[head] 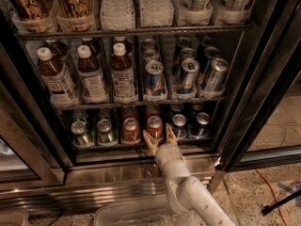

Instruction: Pick coke can from bottom shelf of fridge

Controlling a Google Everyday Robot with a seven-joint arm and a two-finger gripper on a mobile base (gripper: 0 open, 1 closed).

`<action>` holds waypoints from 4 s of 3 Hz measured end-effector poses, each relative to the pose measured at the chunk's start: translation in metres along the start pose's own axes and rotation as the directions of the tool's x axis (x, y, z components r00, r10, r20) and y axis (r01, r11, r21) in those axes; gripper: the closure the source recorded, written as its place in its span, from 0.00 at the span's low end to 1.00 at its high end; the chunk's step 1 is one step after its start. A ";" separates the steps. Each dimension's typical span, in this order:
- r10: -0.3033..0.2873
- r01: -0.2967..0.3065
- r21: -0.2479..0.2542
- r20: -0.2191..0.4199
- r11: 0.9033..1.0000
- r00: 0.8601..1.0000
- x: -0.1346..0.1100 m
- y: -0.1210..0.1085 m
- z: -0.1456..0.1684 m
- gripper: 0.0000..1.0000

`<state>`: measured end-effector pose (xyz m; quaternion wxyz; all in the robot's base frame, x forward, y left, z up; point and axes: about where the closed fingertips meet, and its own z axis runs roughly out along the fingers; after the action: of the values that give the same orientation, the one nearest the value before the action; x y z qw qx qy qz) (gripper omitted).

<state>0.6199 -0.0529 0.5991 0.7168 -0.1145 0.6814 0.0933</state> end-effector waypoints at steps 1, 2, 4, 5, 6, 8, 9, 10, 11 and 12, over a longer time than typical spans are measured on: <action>0.007 -0.007 -0.007 -0.001 1.000 1.000 0.004 -0.003 0.014 0.31; 0.012 -0.012 -0.016 -0.001 1.000 1.000 0.006 -0.002 0.025 0.30; 0.012 -0.012 -0.016 -0.001 1.000 1.000 0.006 -0.002 0.026 0.72; 0.012 -0.012 -0.016 -0.001 1.000 1.000 0.006 -0.002 0.026 0.95; 0.007 -0.007 -0.032 0.023 0.999 1.000 -0.010 0.000 0.020 1.00; -0.019 0.027 -0.106 0.068 0.994 0.997 -0.057 -0.003 0.004 1.00; -0.041 0.053 -0.177 0.071 0.983 0.997 -0.074 -0.004 -0.005 1.00; -0.067 0.081 -0.273 0.060 0.958 0.996 -0.079 -0.002 -0.016 1.00; -0.065 0.078 -0.394 0.046 0.916 0.997 -0.073 0.009 -0.028 1.00; -0.064 0.062 -0.526 0.015 0.848 0.998 -0.065 0.024 -0.042 1.00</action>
Offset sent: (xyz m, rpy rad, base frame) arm 0.0370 0.0092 -0.0075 0.0142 0.0062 0.0266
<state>0.5698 -0.0407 0.6612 0.6598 -0.3286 0.6269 0.2524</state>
